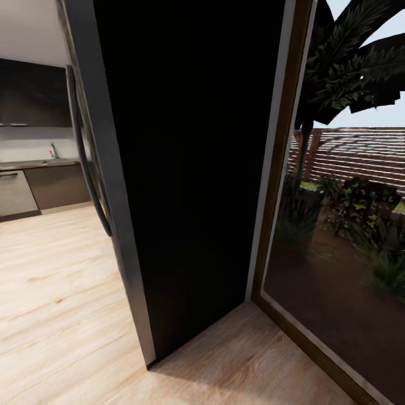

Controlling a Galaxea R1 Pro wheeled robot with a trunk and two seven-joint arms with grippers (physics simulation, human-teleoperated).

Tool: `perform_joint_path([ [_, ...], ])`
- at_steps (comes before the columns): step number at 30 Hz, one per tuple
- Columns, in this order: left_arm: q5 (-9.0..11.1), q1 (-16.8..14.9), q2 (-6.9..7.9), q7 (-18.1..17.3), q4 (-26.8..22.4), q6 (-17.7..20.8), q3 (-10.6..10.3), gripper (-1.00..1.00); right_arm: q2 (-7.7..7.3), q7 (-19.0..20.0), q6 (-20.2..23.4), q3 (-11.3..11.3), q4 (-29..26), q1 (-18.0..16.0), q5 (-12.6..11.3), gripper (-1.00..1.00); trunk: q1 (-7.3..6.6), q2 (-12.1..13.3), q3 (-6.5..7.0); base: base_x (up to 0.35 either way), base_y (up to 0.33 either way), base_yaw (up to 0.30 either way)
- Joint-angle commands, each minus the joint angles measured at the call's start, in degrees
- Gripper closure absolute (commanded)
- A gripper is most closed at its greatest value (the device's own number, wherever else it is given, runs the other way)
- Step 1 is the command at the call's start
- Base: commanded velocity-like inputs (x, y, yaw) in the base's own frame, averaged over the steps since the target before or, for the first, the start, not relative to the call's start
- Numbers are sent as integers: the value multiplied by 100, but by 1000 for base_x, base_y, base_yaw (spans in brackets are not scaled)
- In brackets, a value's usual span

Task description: In the kitchen, take the popcorn bag from the countertop, put it into the microwave, and heat it until the popcorn is cooked so the cooked popcorn ends up inside the bag.

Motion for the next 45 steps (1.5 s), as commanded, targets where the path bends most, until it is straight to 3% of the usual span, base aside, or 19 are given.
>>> perform_joint_path([
  [1, 4, 0, 0, 5, -2, -55, 6, -100, -1, -1, -17, 2, 0, 0, 5, -100, -4, -3, -4, -334, 10, 0],
  [11, 3, 0, 0, -3, -2, -153, 5, -100, 1, -1, -20, -1, 0, 1, 1, -100, -4, -3, -4, -146, 2, 49],
  [45, 0, 0, 0, -4, -2, -167, 6, -100, 2, -1, -193, -10, 6, 0, -14, -100, -4, -3, -4, 0, 0, 266],
])
